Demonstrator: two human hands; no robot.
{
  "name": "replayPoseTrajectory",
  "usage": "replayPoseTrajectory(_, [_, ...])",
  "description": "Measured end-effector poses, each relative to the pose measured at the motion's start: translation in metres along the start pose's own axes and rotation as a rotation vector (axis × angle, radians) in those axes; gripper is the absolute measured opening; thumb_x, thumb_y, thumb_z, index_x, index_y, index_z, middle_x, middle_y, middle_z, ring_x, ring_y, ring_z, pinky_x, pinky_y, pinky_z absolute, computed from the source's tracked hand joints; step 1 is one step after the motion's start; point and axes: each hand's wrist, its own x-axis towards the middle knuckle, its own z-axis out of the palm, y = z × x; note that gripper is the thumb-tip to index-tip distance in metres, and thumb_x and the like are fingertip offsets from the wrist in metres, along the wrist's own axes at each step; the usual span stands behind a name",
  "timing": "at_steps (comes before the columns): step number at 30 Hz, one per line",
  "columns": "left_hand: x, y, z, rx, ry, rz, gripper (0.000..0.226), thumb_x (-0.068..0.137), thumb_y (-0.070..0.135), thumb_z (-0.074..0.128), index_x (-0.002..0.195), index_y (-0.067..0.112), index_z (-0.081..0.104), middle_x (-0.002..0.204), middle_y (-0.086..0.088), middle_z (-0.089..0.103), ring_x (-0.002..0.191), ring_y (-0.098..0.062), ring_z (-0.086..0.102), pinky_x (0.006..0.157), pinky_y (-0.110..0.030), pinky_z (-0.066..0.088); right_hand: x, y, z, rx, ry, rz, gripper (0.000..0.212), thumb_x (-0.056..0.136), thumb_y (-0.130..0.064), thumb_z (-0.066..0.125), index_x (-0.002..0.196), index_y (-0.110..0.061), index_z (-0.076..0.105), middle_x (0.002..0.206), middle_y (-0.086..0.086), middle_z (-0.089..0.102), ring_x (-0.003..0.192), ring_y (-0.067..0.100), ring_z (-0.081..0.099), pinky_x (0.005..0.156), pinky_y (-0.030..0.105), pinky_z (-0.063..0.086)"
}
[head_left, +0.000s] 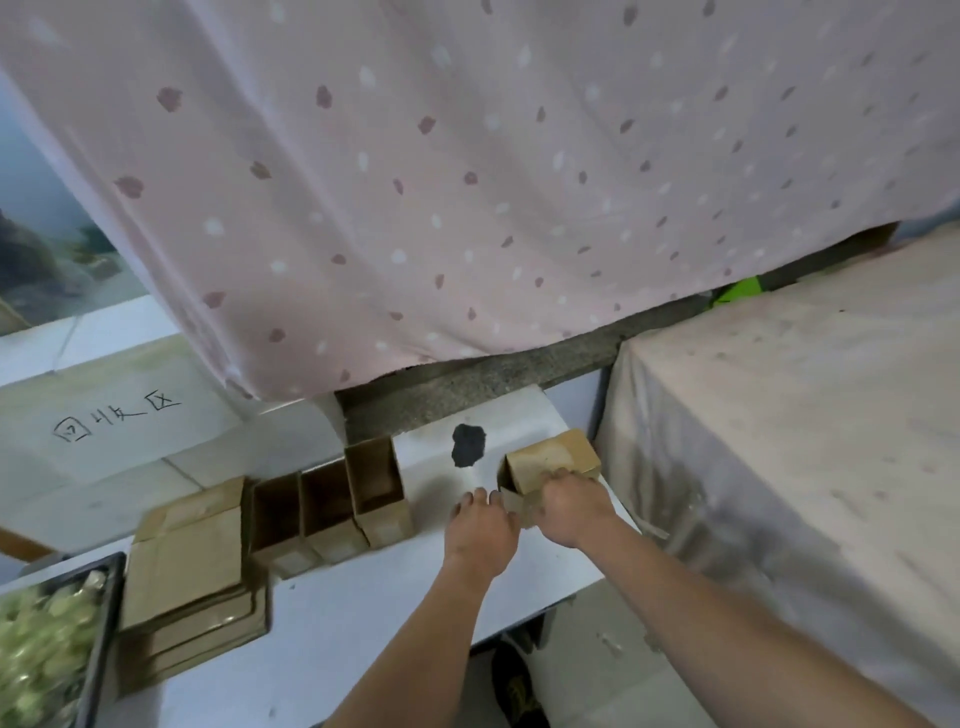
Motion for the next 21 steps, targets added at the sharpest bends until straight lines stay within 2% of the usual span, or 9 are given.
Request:
replayPoseTrajectory(2, [0.020, 0.003, -0.004, 0.018, 0.010, 0.023, 0.042, 0.105, 0.031, 0.034, 0.139, 0.010, 0.044, 0.138, -0.013, 0.047, 0.130, -0.031, 0.042, 0.109, -0.039, 0.034, 0.012, 0.008, -0.004, -0.024, 0.007, 0.019, 0.049, 0.097, -0.041, 0.044, 0.136, -0.012, 0.045, 0.132, 0.010, 0.054, 0.121, 0.030, 0.053, 0.097, 0.040, 0.043])
replayPoseTrajectory(6, [0.055, 0.004, -0.006, -0.033, 0.003, 0.032, 0.048, 0.102, 0.028, 0.043, 0.147, 0.013, 0.036, 0.141, -0.012, 0.044, 0.134, -0.031, 0.039, 0.110, -0.040, 0.034, 0.039, 0.020, -0.008, -0.044, -0.005, 0.026, 0.048, 0.098, -0.044, 0.044, 0.134, -0.012, 0.046, 0.131, 0.011, 0.054, 0.119, 0.030, 0.053, 0.094, 0.039, 0.045])
replayPoseTrajectory(10, [0.081, -0.001, -0.003, -0.115, -0.006, -0.005, 0.043, 0.105, 0.035, 0.031, 0.138, 0.011, 0.045, 0.138, -0.012, 0.048, 0.128, -0.031, 0.044, 0.107, -0.041, 0.036, 0.068, 0.027, -0.011, -0.085, -0.030, 0.017, 0.054, 0.098, -0.049, 0.044, 0.137, -0.011, 0.043, 0.134, 0.012, 0.052, 0.122, 0.030, 0.052, 0.097, 0.039, 0.045])
replayPoseTrajectory(14, [0.096, -0.011, 0.006, -0.190, -0.033, -0.030, 0.043, 0.106, 0.036, 0.027, 0.133, 0.009, 0.049, 0.133, -0.014, 0.051, 0.123, -0.032, 0.047, 0.103, -0.041, 0.038, 0.091, 0.029, -0.010, -0.153, -0.087, -0.004, 0.060, 0.098, -0.050, 0.043, 0.142, -0.010, 0.038, 0.140, 0.013, 0.047, 0.126, 0.030, 0.048, 0.099, 0.041, 0.044])
replayPoseTrajectory(17, [0.107, -0.019, 0.014, -0.237, -0.062, -0.050, 0.042, 0.106, 0.034, 0.028, 0.130, 0.008, 0.050, 0.131, -0.014, 0.052, 0.122, -0.032, 0.048, 0.100, -0.041, 0.039, 0.106, 0.032, -0.007, -0.211, -0.109, -0.028, 0.069, 0.095, -0.054, 0.047, 0.146, -0.009, 0.031, 0.144, 0.013, 0.043, 0.131, 0.030, 0.043, 0.105, 0.043, 0.040])
replayPoseTrajectory(21, [0.118, -0.023, 0.022, -0.299, -0.093, -0.080, 0.042, 0.106, 0.034, 0.028, 0.128, 0.008, 0.051, 0.129, -0.012, 0.052, 0.122, -0.030, 0.048, 0.098, -0.040, 0.041, 0.122, 0.033, -0.002, -0.308, -0.127, -0.095, 0.093, 0.085, -0.064, 0.055, 0.152, -0.010, 0.020, 0.154, 0.012, 0.029, 0.141, 0.031, 0.032, 0.115, 0.045, 0.028])
